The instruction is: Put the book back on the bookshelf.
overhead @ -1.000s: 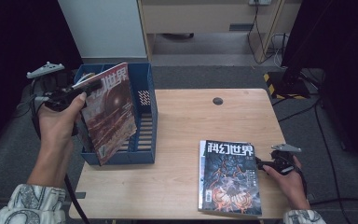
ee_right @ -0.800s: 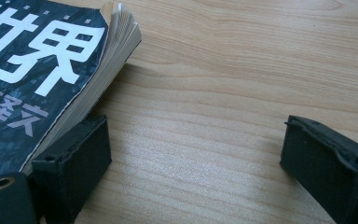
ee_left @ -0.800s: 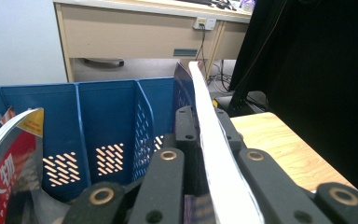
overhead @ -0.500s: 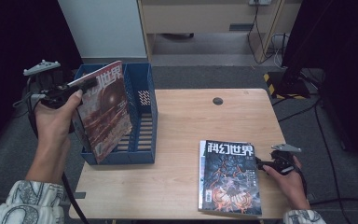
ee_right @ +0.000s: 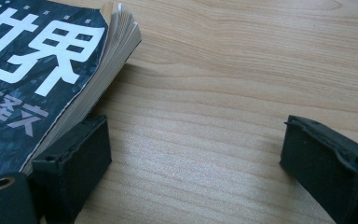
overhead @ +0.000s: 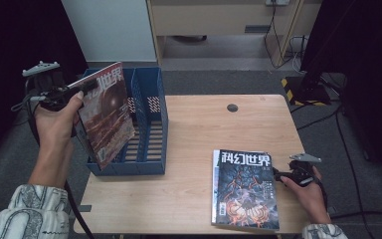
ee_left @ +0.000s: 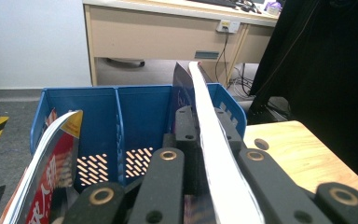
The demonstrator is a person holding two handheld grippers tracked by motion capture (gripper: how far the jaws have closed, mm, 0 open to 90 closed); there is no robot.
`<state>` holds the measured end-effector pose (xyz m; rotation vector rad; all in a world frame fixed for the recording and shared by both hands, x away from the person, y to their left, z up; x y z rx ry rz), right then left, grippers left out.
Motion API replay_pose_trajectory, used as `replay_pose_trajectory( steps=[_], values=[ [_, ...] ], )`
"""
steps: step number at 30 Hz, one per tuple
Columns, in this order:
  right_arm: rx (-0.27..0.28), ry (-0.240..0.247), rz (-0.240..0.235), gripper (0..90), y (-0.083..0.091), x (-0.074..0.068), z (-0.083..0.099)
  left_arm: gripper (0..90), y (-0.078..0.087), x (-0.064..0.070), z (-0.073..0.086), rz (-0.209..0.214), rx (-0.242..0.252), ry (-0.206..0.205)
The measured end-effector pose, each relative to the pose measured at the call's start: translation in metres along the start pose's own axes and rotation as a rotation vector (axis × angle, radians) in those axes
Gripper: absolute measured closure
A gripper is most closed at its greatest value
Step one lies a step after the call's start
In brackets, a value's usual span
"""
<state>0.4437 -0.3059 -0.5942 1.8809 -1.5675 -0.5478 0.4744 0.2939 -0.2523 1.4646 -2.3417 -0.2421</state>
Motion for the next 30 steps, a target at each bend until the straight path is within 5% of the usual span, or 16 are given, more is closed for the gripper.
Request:
replay_pose_trajectory(
  steps=[30],
  values=[
    [0.000,-0.006,0.002,8.6,0.000,0.000,0.000,83.8,-0.039,-0.022,0.013,-0.042,0.128,0.037]
  ],
)
Point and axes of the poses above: each handheld gripper's, and its own axes: y roughly backward along the jaws, z roughly out of its underside, x roughly to its right, the point moved 8 cm from there along -y, roughly forward along the jaws, and after that the axes turned 6 degrees about z, right-handed, at the moved point
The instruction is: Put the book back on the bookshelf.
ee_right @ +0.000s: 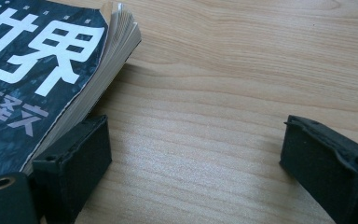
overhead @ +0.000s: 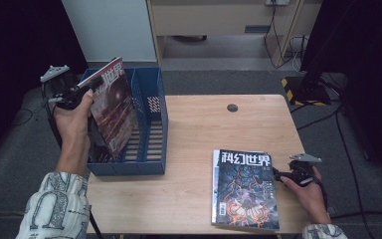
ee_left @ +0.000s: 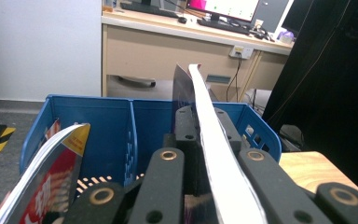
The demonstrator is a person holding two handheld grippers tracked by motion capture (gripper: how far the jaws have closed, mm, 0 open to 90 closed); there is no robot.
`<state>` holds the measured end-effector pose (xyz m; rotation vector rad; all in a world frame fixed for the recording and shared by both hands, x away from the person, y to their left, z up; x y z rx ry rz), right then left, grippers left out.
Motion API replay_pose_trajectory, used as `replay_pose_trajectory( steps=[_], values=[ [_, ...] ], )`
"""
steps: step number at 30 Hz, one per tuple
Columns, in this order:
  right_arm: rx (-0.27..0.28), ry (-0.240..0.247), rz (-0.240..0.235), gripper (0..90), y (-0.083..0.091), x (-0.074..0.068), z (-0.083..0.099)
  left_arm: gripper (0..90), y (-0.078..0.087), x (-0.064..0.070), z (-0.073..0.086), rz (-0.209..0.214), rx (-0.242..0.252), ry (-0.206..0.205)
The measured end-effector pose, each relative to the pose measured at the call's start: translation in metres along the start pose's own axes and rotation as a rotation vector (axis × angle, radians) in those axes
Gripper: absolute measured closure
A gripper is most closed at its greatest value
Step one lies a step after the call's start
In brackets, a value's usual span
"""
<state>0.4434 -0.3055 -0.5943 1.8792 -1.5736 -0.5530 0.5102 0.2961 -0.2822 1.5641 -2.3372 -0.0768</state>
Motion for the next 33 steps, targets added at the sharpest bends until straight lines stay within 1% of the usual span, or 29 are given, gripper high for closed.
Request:
replay_pose_trajectory(
  steps=[9,14,24,28,33],
  values=[
    [0.000,0.001,0.000,8.6,0.000,0.000,0.000,83.7,-0.003,-0.002,0.007,0.003,0.029,0.017],
    [0.000,0.001,0.000,8.6,0.000,0.000,0.000,83.7,-0.004,-0.001,0.008,-0.005,0.029,0.009],
    [0.001,0.002,0.000,8.6,0.000,0.000,0.000,83.7,-0.010,0.001,0.015,0.001,0.032,0.007],
    [0.000,0.000,0.000,8.6,0.000,0.000,0.000,83.7,-0.012,0.002,0.018,0.006,0.028,-0.001],
    [0.001,0.002,0.000,8.6,0.000,0.000,0.000,83.7,-0.013,0.000,0.021,-0.001,0.028,-0.001]
  ],
)
Point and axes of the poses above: each handheld gripper's, and its own axes: y roughly backward along the jaws, z roughly out of its underside, x roughly to its right, the point moved 8 cm from there along -y, roughly forward along the jaws, and after that the axes turned 6 degrees about z, right-handed, at the moved point
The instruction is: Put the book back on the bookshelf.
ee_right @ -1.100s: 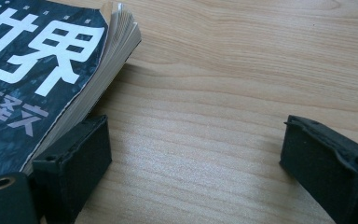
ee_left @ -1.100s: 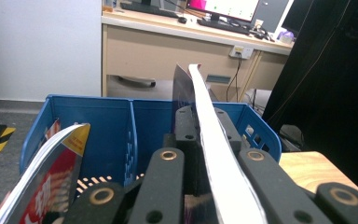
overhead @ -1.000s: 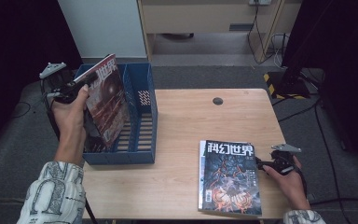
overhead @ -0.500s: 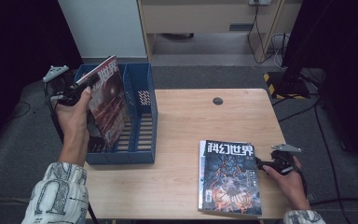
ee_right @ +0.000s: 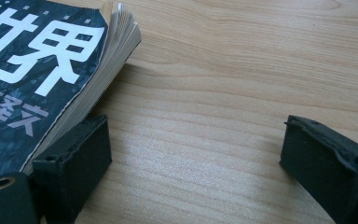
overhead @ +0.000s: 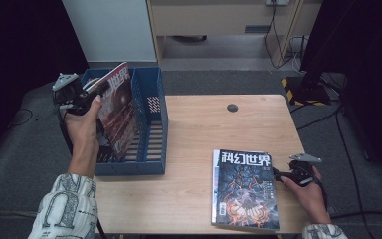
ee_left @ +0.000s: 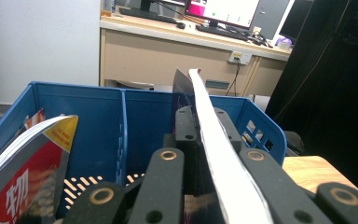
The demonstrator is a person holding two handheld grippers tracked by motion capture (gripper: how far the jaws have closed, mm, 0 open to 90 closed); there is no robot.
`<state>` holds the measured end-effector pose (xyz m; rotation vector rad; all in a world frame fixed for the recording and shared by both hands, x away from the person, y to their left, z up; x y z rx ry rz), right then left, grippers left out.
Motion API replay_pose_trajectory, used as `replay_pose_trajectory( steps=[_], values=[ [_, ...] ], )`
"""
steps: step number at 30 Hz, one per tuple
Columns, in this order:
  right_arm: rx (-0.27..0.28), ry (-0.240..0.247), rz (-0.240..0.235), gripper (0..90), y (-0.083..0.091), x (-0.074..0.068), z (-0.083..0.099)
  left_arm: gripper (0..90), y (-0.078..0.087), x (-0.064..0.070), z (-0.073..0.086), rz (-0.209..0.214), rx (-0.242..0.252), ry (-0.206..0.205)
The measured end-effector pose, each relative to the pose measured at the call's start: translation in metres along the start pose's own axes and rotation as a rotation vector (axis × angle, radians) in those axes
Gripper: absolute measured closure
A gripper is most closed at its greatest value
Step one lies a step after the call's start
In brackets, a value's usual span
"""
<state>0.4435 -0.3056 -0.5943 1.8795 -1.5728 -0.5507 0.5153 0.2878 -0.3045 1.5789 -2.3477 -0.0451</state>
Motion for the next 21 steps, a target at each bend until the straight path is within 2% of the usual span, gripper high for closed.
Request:
replay_pose_trajectory(
  steps=[7,13,21],
  values=[
    [0.000,0.000,0.000,8.6,0.000,0.000,0.000,83.7,-0.004,-0.002,0.009,-0.003,-0.010,-0.003],
    [0.000,-0.001,0.000,8.6,0.000,0.000,0.000,83.7,-0.006,-0.005,0.015,-0.015,0.003,0.012],
    [0.000,-0.001,0.000,8.6,0.000,0.000,0.000,83.6,-0.010,-0.008,0.025,-0.011,0.003,0.010]
  ],
)
Point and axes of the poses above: each handheld gripper's, and its own axes: y roughly backward along the jaws, z roughly out of its underside, x roughly to its right, the point moved 8 cm from there along -y, roughly forward along the jaws, and after that the axes turned 6 degrees about z, right-handed, at the moved point
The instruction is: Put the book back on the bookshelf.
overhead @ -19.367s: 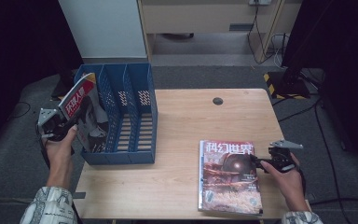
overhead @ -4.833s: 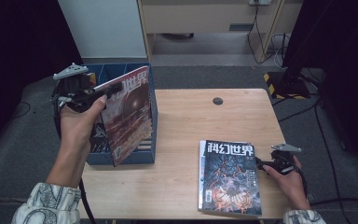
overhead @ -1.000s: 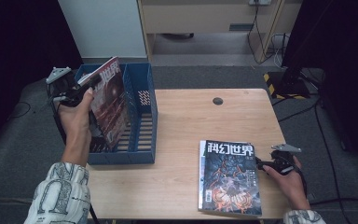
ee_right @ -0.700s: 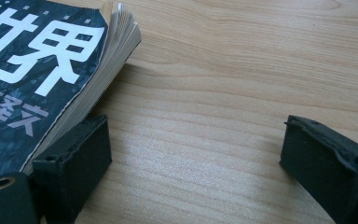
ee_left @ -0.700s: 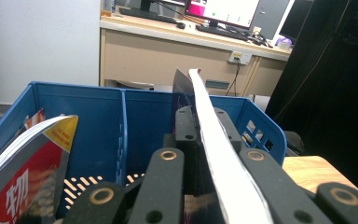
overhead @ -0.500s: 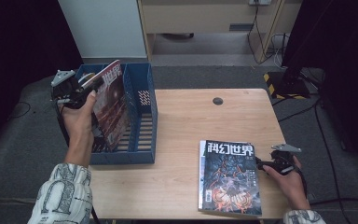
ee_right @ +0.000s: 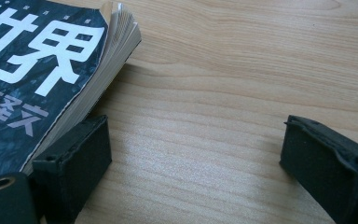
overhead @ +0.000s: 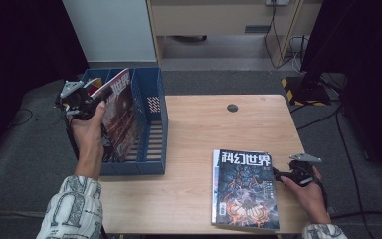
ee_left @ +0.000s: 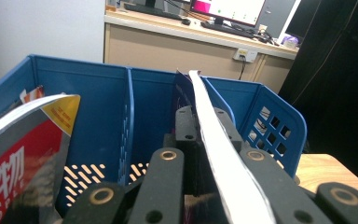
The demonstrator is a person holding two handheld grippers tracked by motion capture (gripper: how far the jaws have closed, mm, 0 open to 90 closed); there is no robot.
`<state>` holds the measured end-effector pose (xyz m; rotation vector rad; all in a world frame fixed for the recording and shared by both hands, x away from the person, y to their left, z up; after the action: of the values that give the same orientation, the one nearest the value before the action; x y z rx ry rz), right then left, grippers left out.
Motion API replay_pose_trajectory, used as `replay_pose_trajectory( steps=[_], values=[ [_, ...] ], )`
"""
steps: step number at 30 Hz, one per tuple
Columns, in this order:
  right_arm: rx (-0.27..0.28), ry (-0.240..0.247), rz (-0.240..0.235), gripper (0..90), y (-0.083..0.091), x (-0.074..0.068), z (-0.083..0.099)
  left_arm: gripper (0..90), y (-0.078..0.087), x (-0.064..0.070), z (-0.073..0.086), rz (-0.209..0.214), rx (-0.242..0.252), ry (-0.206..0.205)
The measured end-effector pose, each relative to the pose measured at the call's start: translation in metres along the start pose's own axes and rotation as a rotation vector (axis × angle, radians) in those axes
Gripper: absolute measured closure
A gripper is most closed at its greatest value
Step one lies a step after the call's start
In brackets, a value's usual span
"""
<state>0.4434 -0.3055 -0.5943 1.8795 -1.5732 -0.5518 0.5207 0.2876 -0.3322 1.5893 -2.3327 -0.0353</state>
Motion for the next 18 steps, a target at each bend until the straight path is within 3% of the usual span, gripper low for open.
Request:
replay_pose_trajectory(
  steps=[5,8,18],
  values=[
    [0.000,0.000,0.000,8.6,0.000,0.000,0.000,83.6,-0.003,-0.002,0.006,0.001,-0.008,-0.002],
    [0.000,-0.001,0.000,8.6,0.000,0.000,0.000,83.6,-0.005,-0.002,0.010,-0.007,-0.021,-0.034],
    [0.000,-0.001,0.000,8.7,0.000,0.000,0.000,83.6,-0.005,-0.007,0.021,-0.014,-0.008,-0.016]
  ],
)
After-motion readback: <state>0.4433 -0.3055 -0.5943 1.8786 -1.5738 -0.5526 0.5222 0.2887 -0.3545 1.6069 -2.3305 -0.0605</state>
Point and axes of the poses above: each handheld gripper's, and its own axes: y roughly backward along the jaws, z roughly out of its underside, x roughly to its right, the point moved 8 cm from there along -y, roughly forward along the jaws, and after that the axes turned 6 degrees about z, right-handed, at the moved point
